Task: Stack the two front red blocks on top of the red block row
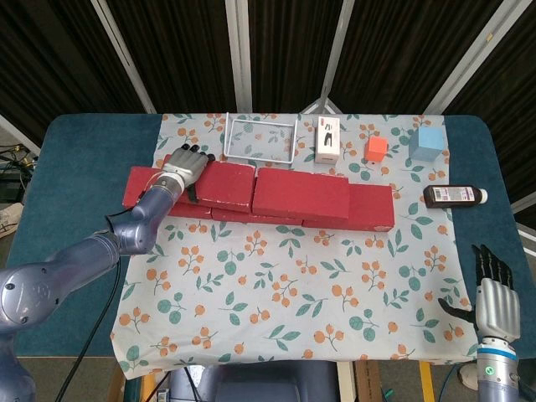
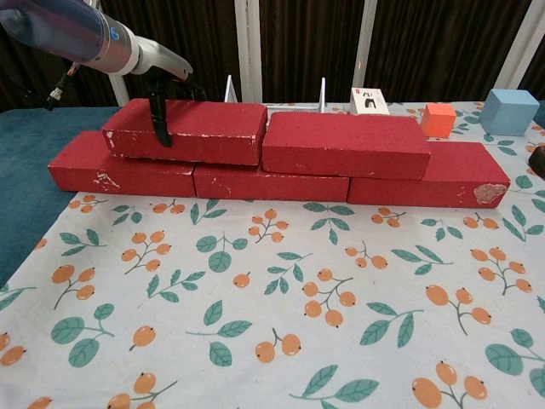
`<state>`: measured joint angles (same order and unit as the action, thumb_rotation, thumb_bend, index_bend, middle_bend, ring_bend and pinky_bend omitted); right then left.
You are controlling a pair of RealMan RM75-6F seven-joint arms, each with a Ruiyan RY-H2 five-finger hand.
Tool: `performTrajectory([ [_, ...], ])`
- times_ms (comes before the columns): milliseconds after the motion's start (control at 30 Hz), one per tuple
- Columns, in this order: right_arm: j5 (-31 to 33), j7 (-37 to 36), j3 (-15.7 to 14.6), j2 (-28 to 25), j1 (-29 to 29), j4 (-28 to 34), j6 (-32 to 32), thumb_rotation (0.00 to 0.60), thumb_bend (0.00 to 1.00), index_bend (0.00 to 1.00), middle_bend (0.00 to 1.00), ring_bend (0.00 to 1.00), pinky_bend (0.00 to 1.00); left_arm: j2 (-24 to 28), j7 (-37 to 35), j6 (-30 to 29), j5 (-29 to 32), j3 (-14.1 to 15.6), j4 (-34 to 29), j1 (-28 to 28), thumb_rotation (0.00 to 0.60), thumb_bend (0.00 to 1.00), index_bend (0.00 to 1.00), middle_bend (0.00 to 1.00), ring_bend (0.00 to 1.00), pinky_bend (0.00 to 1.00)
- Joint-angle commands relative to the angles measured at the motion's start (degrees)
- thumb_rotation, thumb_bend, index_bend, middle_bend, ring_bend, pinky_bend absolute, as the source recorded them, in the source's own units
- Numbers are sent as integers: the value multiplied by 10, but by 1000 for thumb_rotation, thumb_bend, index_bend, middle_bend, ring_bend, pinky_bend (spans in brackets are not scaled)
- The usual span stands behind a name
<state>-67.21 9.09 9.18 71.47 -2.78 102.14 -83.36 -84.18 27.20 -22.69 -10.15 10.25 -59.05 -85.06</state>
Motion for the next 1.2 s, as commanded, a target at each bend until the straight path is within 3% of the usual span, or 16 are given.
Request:
performTrajectory([
  [33, 0, -2, 0, 0, 0, 0, 0, 600, 47, 0, 5, 0, 0, -3, 2, -4, 9, 7, 0, -6, 600, 9, 359, 306, 0, 1],
  [1200, 2, -17, 3, -6, 2, 0, 2, 600, 47, 0, 5, 0, 0, -21, 21, -20, 84, 57, -11, -59, 600, 9, 364, 312, 0, 1],
])
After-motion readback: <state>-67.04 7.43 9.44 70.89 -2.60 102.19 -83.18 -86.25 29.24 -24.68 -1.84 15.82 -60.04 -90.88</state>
